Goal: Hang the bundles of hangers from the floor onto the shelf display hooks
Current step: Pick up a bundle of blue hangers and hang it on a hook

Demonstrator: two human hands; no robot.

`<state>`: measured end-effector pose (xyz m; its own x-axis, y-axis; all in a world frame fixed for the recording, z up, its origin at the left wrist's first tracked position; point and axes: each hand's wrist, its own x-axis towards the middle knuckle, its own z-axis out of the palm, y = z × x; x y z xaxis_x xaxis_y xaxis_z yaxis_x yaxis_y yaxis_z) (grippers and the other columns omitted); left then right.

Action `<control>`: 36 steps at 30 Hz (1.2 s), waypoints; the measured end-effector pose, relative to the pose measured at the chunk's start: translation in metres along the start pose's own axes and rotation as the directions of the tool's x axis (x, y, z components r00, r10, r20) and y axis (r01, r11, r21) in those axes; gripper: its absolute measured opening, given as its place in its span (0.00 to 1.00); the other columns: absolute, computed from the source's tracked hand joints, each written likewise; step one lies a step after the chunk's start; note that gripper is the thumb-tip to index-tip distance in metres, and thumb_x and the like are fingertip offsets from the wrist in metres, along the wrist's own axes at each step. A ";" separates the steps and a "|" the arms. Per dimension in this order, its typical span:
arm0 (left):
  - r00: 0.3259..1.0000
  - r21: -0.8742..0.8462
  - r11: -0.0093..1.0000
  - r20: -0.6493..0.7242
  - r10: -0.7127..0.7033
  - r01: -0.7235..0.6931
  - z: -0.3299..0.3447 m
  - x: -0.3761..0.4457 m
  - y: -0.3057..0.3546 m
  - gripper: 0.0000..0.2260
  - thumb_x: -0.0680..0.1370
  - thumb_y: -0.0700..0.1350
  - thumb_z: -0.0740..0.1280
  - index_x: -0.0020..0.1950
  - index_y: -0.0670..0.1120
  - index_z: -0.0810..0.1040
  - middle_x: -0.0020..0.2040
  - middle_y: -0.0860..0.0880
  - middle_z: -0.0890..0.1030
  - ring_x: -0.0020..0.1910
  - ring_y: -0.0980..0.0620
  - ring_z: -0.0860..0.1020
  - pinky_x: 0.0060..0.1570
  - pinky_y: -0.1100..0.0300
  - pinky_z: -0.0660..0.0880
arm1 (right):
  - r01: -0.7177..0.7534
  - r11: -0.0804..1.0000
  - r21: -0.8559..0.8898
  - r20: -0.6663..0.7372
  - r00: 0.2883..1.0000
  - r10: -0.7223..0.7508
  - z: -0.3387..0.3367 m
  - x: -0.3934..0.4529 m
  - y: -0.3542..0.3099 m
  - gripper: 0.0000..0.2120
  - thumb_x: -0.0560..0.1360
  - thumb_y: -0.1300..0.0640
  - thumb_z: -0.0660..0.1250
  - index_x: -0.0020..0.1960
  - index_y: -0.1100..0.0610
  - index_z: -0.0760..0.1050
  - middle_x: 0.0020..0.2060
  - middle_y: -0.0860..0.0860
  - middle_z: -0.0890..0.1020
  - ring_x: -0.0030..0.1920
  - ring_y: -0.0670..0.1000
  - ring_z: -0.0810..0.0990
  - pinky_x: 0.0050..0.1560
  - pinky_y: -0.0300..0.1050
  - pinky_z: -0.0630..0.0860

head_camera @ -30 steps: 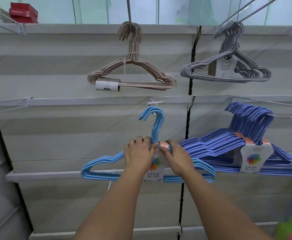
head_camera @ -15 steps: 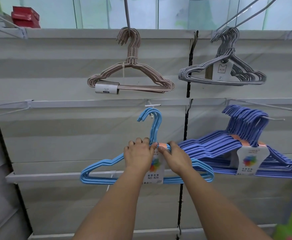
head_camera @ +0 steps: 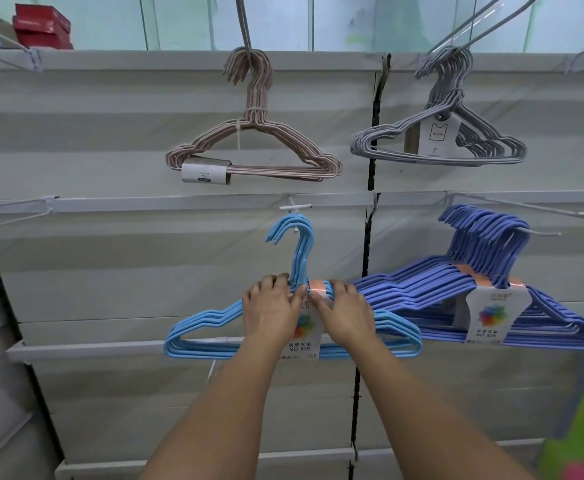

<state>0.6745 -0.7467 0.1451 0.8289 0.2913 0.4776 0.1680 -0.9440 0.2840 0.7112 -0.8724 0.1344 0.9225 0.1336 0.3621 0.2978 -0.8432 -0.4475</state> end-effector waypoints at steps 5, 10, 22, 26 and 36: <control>0.999 -0.100 0.995 -0.043 -0.027 0.022 0.002 -0.009 -0.002 0.24 0.81 0.59 0.52 0.74 0.49 0.63 0.70 0.48 0.68 0.69 0.49 0.65 0.70 0.53 0.60 | 0.016 0.999 0.030 0.005 1.000 -0.016 -0.002 -0.004 0.000 0.32 0.79 0.36 0.51 0.75 0.55 0.58 0.70 0.55 0.67 0.70 0.57 0.65 0.70 0.54 0.62; 0.994 -0.067 0.997 -0.093 -0.050 0.044 0.004 -0.026 -0.003 0.23 0.81 0.54 0.54 0.75 0.47 0.59 0.73 0.47 0.64 0.71 0.47 0.62 0.71 0.53 0.58 | 0.055 0.998 0.027 -0.025 0.998 -0.054 0.000 -0.012 0.008 0.27 0.79 0.40 0.53 0.71 0.56 0.62 0.67 0.54 0.70 0.69 0.56 0.66 0.69 0.54 0.62; 0.988 -0.202 0.968 0.010 -0.152 0.151 0.013 -0.080 -0.010 0.24 0.82 0.51 0.54 0.75 0.42 0.59 0.75 0.45 0.62 0.72 0.45 0.62 0.71 0.52 0.59 | 0.027 0.999 -0.022 0.016 1.000 -0.027 -0.013 -0.063 0.030 0.29 0.80 0.41 0.52 0.75 0.57 0.57 0.73 0.55 0.64 0.72 0.57 0.62 0.72 0.53 0.59; 0.990 -0.307 0.942 0.074 -0.120 0.137 0.025 -0.102 -0.007 0.20 0.82 0.51 0.54 0.70 0.42 0.67 0.69 0.44 0.70 0.67 0.45 0.68 0.64 0.52 0.65 | -0.061 0.998 -0.033 0.040 0.997 0.062 -0.013 -0.099 0.042 0.25 0.80 0.42 0.54 0.71 0.58 0.63 0.68 0.57 0.70 0.68 0.59 0.67 0.68 0.54 0.62; 0.948 -0.322 0.945 0.315 0.050 0.057 0.048 -0.184 0.014 0.21 0.82 0.53 0.52 0.69 0.41 0.69 0.67 0.41 0.72 0.65 0.43 0.70 0.62 0.52 0.67 | -0.299 0.951 -0.077 0.062 0.951 0.303 -0.016 -0.208 0.086 0.23 0.81 0.44 0.54 0.69 0.58 0.67 0.67 0.58 0.72 0.66 0.60 0.69 0.65 0.51 0.63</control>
<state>0.5501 -0.8206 0.0214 0.9621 0.1795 0.2051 0.0341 -0.8259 0.5628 0.5412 -0.9814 0.0336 0.9828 -0.0963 0.1575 -0.0109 -0.8820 -0.4712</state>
